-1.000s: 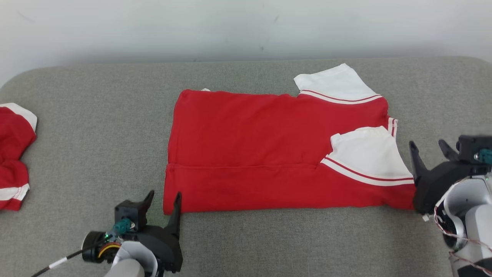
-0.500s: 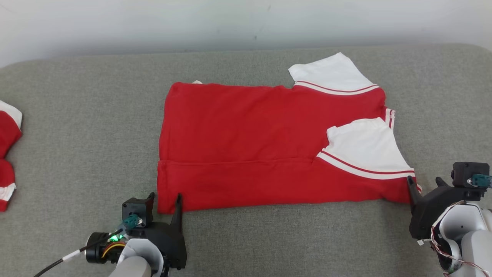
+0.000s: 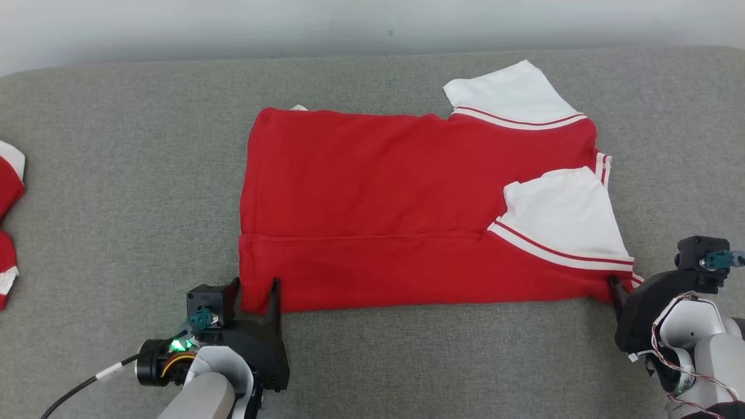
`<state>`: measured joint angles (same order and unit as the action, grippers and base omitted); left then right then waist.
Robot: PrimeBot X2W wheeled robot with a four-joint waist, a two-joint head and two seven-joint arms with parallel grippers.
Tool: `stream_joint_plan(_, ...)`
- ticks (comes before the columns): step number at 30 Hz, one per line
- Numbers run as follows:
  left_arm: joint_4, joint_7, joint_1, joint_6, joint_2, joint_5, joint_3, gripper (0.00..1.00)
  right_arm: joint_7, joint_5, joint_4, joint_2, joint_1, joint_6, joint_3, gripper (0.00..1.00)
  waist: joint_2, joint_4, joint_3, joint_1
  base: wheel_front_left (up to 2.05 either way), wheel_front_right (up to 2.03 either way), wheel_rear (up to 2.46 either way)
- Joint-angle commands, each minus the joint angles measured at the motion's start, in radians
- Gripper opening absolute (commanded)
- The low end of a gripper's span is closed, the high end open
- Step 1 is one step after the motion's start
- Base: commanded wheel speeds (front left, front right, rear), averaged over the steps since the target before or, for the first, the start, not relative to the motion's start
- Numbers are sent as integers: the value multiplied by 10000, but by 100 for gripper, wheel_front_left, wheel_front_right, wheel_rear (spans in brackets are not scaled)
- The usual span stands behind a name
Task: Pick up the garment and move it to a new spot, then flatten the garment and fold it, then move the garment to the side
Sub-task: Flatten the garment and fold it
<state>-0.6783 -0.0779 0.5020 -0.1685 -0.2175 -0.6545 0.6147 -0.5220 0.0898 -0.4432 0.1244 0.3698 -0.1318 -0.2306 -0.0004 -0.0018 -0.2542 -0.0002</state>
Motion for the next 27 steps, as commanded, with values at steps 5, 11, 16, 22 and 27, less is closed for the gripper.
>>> stream_joint_plan(5, -518, 590, -599, 277, 173, -215, 347, 0, -345, 388, -489, -126, -416, 23, 194, 0, 4, 103, 204, 2, 0, 0, 0)
stream_joint_plan(11, -359, 321, -842, 269, 16, -262, 298, 0, -269, 770, 60, 4, -751, 23, 210, 0, 4, 138, 663, 2, 0, 0, 0)
stream_joint_plan(16, 65, 165, -1293, 220, -167, -405, 232, 0, -738, 1152, 1335, 55, -1510, 23, -29, 0, 4, 155, 1342, 2, 0, 0, 0)
stream_joint_plan(22, 884, 130, -2031, -18, -459, -519, 192, 0, -1357, 1314, 2631, -233, -2655, 23, -381, 0, 4, 154, 1670, 2, 0, 0, 0)
stream_joint_plan(27, 1606, 241, -2791, -194, -686, -654, 183, 0, -1550, 1367, 3233, -499, -3448, 23, -535, 0, 4, 160, 1736, 2, 0, 0, 0)
